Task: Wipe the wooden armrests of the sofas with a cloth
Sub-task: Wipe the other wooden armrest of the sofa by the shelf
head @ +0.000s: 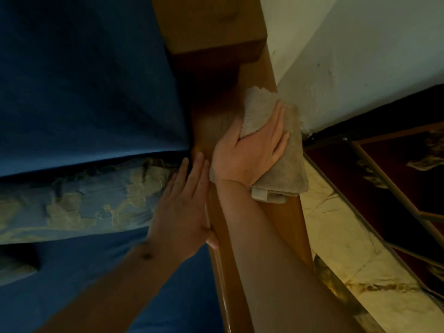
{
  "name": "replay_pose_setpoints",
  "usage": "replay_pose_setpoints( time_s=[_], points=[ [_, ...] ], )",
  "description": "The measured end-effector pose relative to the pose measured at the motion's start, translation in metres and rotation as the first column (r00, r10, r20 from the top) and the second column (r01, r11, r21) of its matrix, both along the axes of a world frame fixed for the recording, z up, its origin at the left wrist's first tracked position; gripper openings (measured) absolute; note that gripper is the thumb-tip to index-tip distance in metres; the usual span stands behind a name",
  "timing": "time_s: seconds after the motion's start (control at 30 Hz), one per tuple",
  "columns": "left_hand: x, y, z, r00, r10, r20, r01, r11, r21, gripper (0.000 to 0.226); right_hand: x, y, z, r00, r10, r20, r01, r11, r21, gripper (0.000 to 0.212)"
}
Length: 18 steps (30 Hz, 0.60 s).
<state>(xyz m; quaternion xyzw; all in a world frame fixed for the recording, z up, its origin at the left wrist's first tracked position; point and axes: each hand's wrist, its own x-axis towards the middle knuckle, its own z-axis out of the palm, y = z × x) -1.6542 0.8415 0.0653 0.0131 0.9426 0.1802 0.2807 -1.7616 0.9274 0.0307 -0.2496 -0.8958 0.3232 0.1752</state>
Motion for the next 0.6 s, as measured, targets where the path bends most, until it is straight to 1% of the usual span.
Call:
replay_pose_setpoints(
  time_s=[0.03, 0.07, 0.17, 0.23, 0.33, 0.4, 0.47, 0.5, 0.53, 0.6],
  points=[
    [-0.002, -0.001, 0.0, 1.0, 0.012, 0.012, -0.013, 1.0, 0.013, 0.167, -0.002, -0.002, -0.001, 0.999, 0.025, 0.034, -0.026, 1.0, 0.016, 0.076],
    [-0.003, -0.002, 0.001, 1.0, 0.021, 0.023, -0.021, 1.0, 0.023, 0.167, -0.006, -0.004, 0.002, 0.996, 0.084, 0.042, -0.085, 0.996, 0.009, 0.077],
    [-0.004, -0.002, 0.005, 0.998, 0.037, 0.043, -0.038, 0.999, 0.03, 0.168, -0.01, -0.006, 0.007, 0.977, 0.167, 0.136, -0.18, 0.979, 0.095, 0.082],
    [-0.003, 0.001, 0.007, 0.996, 0.077, 0.045, -0.078, 0.996, 0.031, 0.17, -0.012, -0.005, 0.007, 0.957, 0.226, 0.183, -0.252, 0.958, 0.139, 0.084],
    [0.001, 0.007, 0.013, 0.992, 0.118, 0.038, -0.119, 0.993, 0.024, 0.168, -0.017, -0.003, 0.012, 0.907, 0.302, 0.295, -0.36, 0.918, 0.165, 0.089],
    [0.003, 0.012, 0.015, 0.991, 0.13, 0.008, -0.131, 0.991, 0.023, 0.165, -0.016, -0.001, 0.013, 0.871, 0.372, 0.32, -0.442, 0.878, 0.184, 0.09],
    [0.011, 0.016, 0.017, 0.988, 0.149, -0.029, -0.148, 0.989, 0.031, 0.161, -0.009, 0.006, 0.013, 0.808, 0.494, 0.321, -0.567, 0.801, 0.193, 0.086],
    [0.009, 0.017, 0.015, 0.986, 0.161, -0.041, -0.16, 0.986, 0.042, 0.16, -0.012, 0.01, 0.011, 0.759, 0.567, 0.319, -0.639, 0.743, 0.201, 0.082],
    [0.011, 0.017, 0.015, 0.983, 0.179, -0.042, -0.176, 0.982, 0.064, 0.158, -0.011, 0.014, 0.01, 0.702, 0.636, 0.321, -0.708, 0.676, 0.207, 0.077],
    [0.019, 0.013, 0.013, 0.967, 0.256, -0.013, -0.25, 0.954, 0.167, 0.154, -0.006, 0.024, 0.01, 0.564, 0.766, 0.308, -0.825, 0.534, 0.184, 0.071]
  ],
)
